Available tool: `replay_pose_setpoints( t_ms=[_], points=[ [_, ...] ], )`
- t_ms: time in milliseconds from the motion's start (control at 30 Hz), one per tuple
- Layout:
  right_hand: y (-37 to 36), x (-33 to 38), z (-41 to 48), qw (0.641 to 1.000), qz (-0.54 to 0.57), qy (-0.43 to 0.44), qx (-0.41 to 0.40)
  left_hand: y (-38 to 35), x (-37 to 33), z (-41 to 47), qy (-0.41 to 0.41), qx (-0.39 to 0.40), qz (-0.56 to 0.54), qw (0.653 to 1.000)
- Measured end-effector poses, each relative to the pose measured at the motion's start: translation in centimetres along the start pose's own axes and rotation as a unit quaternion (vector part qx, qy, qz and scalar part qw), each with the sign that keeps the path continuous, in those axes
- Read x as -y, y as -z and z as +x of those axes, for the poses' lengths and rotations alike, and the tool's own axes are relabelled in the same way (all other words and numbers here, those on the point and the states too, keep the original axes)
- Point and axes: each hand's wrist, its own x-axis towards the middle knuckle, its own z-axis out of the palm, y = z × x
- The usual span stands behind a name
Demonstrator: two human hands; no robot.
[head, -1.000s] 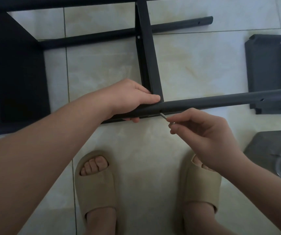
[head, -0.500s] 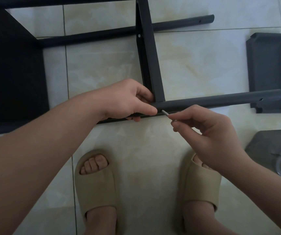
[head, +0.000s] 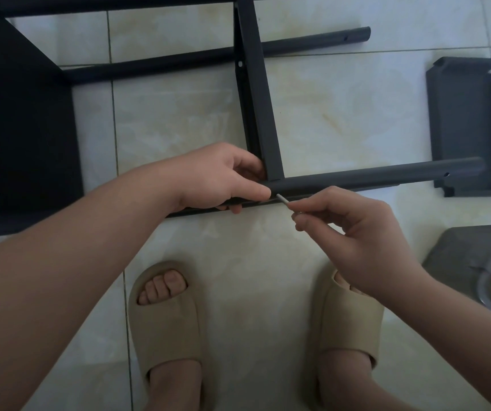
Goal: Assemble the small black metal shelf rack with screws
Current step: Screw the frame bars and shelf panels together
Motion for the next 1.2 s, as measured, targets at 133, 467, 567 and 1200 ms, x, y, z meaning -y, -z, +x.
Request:
replay_pose_setpoints(
  t_ms=[133, 467, 567, 1200],
  points=[
    [-0.4, -0.3, 0.0, 0.999, -0.041, 0.033, -0.01, 0.1, 0.1, 0.1, -0.005, 0.002, 0.004, 1.0],
    [-1.3, -0.2, 1.2, 0.995, -0.092, 0.034, -0.019, -0.2, 0.2, 0.5, -0.002, 0.009, -0.007, 1.0],
    [-1.4, -0.2, 1.1, 0.994, -0.097, 0.033, -0.023, -1.0, 0.5, 1.0, 0.006, -0.052, 0.018, 0.998],
    [-1.7, 0.3, 2.4, 0.986, -0.135, -0.095, -0.022, -1.6, 0.8, 1.1, -0.025, -0.085, -0.029, 0.996]
  ],
)
